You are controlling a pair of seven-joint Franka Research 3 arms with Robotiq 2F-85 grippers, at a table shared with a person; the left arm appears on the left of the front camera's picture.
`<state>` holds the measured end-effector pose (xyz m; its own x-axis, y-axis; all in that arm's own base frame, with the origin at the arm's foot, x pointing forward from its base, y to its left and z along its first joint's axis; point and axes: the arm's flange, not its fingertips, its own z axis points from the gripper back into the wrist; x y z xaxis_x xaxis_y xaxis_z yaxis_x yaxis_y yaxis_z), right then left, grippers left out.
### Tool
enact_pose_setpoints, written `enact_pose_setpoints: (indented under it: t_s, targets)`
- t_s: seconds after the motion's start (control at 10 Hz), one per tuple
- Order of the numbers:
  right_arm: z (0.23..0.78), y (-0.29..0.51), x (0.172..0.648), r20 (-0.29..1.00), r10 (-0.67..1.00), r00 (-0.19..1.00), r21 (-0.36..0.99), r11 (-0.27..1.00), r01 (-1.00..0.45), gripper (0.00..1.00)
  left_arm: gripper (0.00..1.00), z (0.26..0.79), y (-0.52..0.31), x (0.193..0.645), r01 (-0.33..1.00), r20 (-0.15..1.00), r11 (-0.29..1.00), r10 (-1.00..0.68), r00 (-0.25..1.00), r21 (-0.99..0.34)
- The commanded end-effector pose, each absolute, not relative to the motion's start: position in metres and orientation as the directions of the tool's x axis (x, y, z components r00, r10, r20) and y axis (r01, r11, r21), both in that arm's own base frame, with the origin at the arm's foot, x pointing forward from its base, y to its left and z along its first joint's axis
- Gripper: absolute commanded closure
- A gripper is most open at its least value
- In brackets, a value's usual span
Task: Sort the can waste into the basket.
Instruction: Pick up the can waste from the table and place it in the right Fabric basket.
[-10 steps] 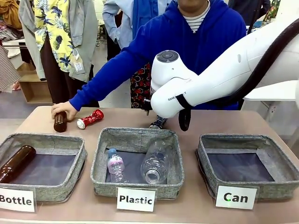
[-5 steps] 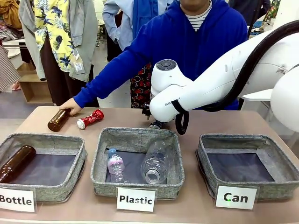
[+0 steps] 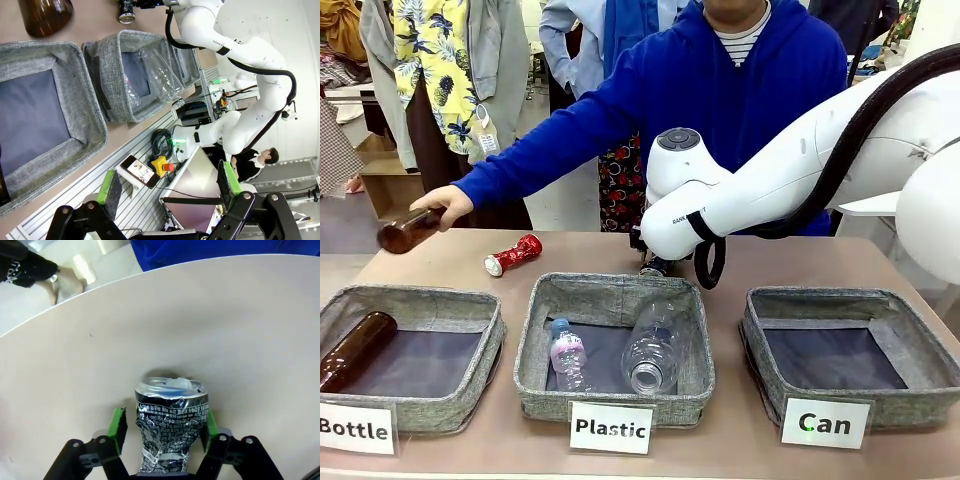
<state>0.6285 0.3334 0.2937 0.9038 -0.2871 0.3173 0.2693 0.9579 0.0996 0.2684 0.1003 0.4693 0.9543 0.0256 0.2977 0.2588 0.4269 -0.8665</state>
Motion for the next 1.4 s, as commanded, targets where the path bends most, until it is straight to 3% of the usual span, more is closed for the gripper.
enact_pose_setpoints:
  t_s: [0.0,0.3,0.4,0.7,1.0,1.3]
  targets:
    - [0.299,0.333,0.636,0.310,-0.272,0.911,0.087,0.962,0.258,1.00,0.00,0.470,0.100,0.266,0.252,0.288,0.421,0.025,0.957,-0.871]
    - [0.307,0.327,0.629,0.308,-0.269,0.913,0.083,0.963,0.256,0.96,0.00,0.470,0.100,0.266,0.252,0.288,0.421,0.025,0.957,-0.871]
    - [0.318,0.318,0.622,0.313,-0.264,0.912,0.086,0.965,0.249,1.00,0.00,0.469,0.100,0.268,0.259,0.298,0.427,0.026,0.954,-0.866]
    - [0.335,0.292,0.610,0.295,-0.278,0.914,0.130,0.960,0.249,1.00,0.00,0.550,0.191,0.182,0.426,0.494,0.289,0.225,0.840,-0.857]
    - [0.374,0.253,0.588,0.332,-0.280,0.901,0.175,0.957,0.233,1.00,0.00,0.537,0.219,0.143,0.472,0.511,0.206,0.235,0.827,-0.858]
    - [0.430,0.204,0.546,0.304,-0.205,0.930,0.235,0.962,0.135,1.00,0.00,0.520,0.200,0.158,0.465,0.488,0.174,0.132,0.863,-0.868]
